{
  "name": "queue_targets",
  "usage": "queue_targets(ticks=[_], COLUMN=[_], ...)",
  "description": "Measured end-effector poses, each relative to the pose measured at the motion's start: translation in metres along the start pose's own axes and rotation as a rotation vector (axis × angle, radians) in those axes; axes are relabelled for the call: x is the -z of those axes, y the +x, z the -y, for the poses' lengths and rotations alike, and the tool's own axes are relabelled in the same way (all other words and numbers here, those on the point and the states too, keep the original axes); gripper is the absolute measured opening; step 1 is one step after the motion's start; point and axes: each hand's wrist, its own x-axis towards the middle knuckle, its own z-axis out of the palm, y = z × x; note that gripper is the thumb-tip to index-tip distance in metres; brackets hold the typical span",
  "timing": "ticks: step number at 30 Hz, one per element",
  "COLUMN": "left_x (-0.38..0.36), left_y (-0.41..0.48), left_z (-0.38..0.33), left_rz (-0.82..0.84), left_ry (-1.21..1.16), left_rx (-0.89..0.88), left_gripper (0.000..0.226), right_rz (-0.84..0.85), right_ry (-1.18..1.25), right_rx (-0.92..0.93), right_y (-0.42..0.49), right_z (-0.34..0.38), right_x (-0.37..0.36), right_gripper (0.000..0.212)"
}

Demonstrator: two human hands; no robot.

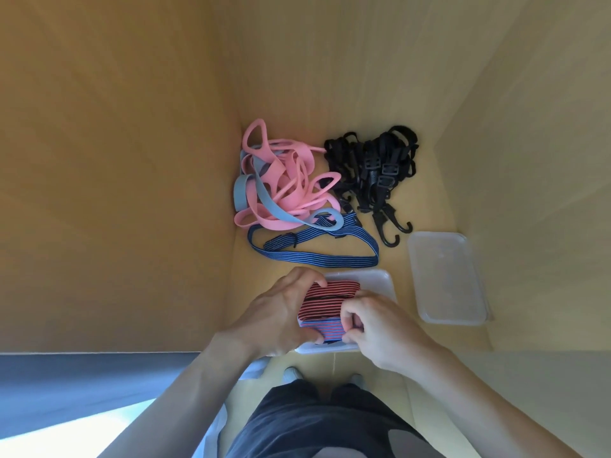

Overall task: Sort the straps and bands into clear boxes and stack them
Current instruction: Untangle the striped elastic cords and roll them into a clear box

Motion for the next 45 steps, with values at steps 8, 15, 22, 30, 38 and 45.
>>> queue_targets(ticks=[8,15,22,30,38,45], left_x=[0.005,0.008,0.027,0.02,0.027,0.036], left_y=[-0.007,-0.008,-0.016,-0.031,0.001,0.067], left_z=[-0.005,-0.009,-0.021,-0.029,-0.026,-0.006], left_rz=[0.003,-0.021,-0.297,-0.435,-0.505,-0.42], left_ry=[-0.009,0.016,-0.097,-0.14,-0.28,0.074], left_rx=[-0.014,0.012,0.194,0.295,0.411,0.561], left_gripper=[0.076,0.079,0.026,0.025,0.01,0.026], right_rz=[0.042,0.056,-0.317,-0.305,-0.282,-0.302], right_ry=[0.059,0.266,0.118,0.091,0.624,0.957], right_rx=[-0.113,-0.05,-0.097,-0.14,-0.013,0.059], right_y=[0.001,-0.002,0.054,0.111,0.09,0.062], right_z=[0.003,0.0,-0.036,-0.044,-0.056,-0.05], right_x=[0.003,0.036,0.071,0.039,0.059,0.071], right_gripper=[0.024,0.011,0.007,0.016,0.017,0.018])
